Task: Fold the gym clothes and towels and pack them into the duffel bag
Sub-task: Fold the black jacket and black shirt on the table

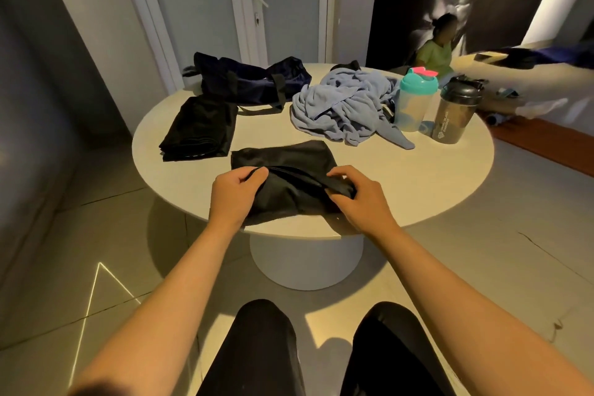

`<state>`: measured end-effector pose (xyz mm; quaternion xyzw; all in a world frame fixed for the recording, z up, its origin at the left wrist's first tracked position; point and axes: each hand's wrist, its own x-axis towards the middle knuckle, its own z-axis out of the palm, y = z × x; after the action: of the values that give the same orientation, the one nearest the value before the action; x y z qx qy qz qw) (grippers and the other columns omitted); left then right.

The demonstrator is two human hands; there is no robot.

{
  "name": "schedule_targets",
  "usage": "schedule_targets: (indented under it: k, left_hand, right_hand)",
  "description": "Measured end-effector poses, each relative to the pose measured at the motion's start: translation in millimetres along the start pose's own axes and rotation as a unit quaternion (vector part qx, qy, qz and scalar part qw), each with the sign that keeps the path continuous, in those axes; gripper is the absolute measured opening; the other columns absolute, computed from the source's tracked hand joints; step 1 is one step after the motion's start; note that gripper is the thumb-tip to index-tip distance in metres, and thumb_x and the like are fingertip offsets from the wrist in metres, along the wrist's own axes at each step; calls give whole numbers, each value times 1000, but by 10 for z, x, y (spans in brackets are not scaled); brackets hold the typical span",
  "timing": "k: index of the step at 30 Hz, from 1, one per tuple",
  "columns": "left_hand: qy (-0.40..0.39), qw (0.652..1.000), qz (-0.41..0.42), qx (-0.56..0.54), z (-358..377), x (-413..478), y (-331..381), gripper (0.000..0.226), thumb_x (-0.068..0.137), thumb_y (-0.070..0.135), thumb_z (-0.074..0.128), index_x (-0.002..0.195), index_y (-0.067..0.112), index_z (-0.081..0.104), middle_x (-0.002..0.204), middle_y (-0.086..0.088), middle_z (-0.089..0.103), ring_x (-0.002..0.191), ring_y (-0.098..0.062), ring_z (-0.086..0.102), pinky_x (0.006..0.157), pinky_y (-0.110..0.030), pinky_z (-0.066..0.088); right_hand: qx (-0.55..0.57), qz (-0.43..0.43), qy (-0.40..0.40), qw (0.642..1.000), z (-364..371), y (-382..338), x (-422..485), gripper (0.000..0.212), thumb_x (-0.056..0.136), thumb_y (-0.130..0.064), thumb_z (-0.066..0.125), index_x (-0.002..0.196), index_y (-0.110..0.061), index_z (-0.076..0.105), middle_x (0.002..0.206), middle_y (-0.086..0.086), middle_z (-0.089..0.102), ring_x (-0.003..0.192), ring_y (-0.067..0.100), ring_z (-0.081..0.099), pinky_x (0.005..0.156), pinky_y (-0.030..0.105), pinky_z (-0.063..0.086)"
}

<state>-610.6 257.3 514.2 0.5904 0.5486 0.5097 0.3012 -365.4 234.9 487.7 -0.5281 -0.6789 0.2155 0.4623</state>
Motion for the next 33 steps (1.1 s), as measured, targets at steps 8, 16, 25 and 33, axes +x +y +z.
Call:
schedule_targets:
  k: [8,16,25,33]
  left_hand:
    - [-60,995,-62,-59,77,286,35,29,96,45,62,119,30,70,115,12,68,108,-11,63,91,-28,53]
    - [-121,990,8,76,11,448,-214,42,97,22,65,134,38,52,128,10,56,110,-9,55,82,-17,48]
    - [22,989,41,137,351,725,-423,22,101,28,60,122,28,59,114,-1,69,101,-20,64,83,-32,51]
    - [-13,989,56,140,469,908,-440,32,100,28,60,130,32,53,125,3,63,111,-17,58,94,-35,51]
  right_hand:
    - [-14,190,71,979,-1,-30,484,25,84,-35,74,94,-16,61,88,-2,66,81,18,61,66,29,46]
    - [-75,155,-13,985,-46,78,656,30,85,-23,67,108,-24,49,97,-1,62,84,24,58,71,38,47]
    - [-229,142,75,960,96,354,826,11,106,-31,44,110,-21,48,103,8,67,82,30,59,68,39,48]
    - [-316,148,21,937,106,386,942,15,108,-34,34,107,-21,42,101,9,64,75,27,51,64,36,39]
